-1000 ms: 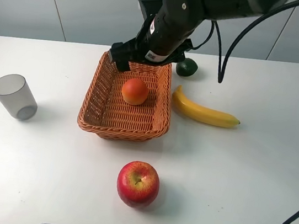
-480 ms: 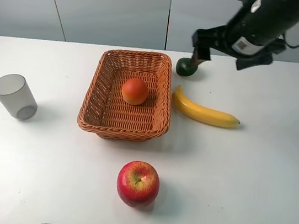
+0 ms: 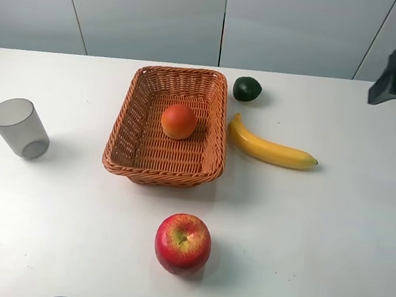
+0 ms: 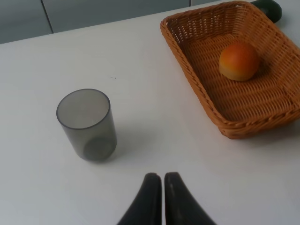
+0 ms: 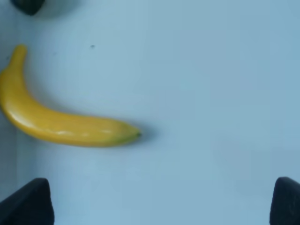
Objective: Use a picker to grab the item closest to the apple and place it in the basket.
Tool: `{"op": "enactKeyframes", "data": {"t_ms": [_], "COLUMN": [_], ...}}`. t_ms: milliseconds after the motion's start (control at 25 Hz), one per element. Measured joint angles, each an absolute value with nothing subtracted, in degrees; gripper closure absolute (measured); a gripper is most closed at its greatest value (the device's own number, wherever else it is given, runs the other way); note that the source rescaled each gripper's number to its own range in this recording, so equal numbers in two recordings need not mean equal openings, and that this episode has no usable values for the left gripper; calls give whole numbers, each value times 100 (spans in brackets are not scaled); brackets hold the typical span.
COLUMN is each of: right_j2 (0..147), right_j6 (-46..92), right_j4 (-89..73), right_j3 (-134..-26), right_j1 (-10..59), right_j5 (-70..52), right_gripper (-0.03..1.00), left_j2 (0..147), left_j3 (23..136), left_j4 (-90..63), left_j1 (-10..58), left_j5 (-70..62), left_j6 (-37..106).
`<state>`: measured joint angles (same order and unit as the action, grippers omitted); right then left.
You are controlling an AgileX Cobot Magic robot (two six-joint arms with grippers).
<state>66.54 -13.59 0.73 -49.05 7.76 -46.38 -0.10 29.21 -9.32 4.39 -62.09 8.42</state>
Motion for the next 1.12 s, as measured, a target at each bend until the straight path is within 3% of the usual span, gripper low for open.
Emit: {"op": "enactKeyframes", "data": {"t_ms": [400,760,1120], "right_j2": [4190,1565,49], "right_j6": [-863,260,393], "right_j4": [87,-58,-34], "right_j3": [-4633,-3535,-3030], "right_j1": [728,728,728], "right_j5": [-5446,-5654,-6092], "right_gripper": [-3,-3,-3], "left_j2": [-10,-10,-10], "left_j3": [2921,2921,2921], "left_j4": [-932,-932,-932], "left_j1": [439,439,439], "left_j5": [-6209,-6209,-6209], "left_j6": [830,829,829]}}
